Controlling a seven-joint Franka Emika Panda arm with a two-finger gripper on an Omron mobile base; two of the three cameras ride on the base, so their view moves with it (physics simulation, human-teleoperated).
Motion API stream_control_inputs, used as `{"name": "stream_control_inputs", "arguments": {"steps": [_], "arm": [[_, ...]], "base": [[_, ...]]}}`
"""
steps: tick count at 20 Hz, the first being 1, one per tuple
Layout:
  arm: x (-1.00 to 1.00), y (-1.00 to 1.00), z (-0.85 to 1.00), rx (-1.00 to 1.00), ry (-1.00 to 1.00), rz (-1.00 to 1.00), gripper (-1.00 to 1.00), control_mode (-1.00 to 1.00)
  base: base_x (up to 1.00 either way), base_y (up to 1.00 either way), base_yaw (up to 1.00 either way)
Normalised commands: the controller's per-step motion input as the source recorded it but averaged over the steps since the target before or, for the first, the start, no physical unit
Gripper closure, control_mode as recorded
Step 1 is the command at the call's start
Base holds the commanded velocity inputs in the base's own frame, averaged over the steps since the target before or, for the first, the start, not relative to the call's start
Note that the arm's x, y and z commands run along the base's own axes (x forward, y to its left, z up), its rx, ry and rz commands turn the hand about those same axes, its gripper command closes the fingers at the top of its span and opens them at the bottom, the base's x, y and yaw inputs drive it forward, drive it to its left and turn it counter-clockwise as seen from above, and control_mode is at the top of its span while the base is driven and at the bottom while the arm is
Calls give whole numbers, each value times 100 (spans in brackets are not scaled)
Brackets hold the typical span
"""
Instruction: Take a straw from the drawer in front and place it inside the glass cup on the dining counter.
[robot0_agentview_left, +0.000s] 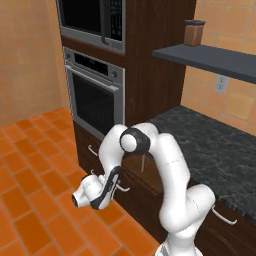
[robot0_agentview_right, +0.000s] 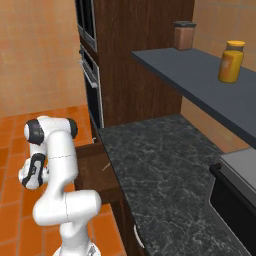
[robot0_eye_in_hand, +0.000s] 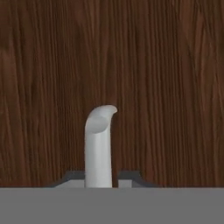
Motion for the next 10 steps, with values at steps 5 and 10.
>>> {"name": "stream_control_inputs", "arguments": {"steps": [5,10], "arm": [[-56,100,1,0,13,2,100,-100],[-26,82,8,2,18,1,-100,-100]], "base": [[0,0,0],[0,0,0]]}}
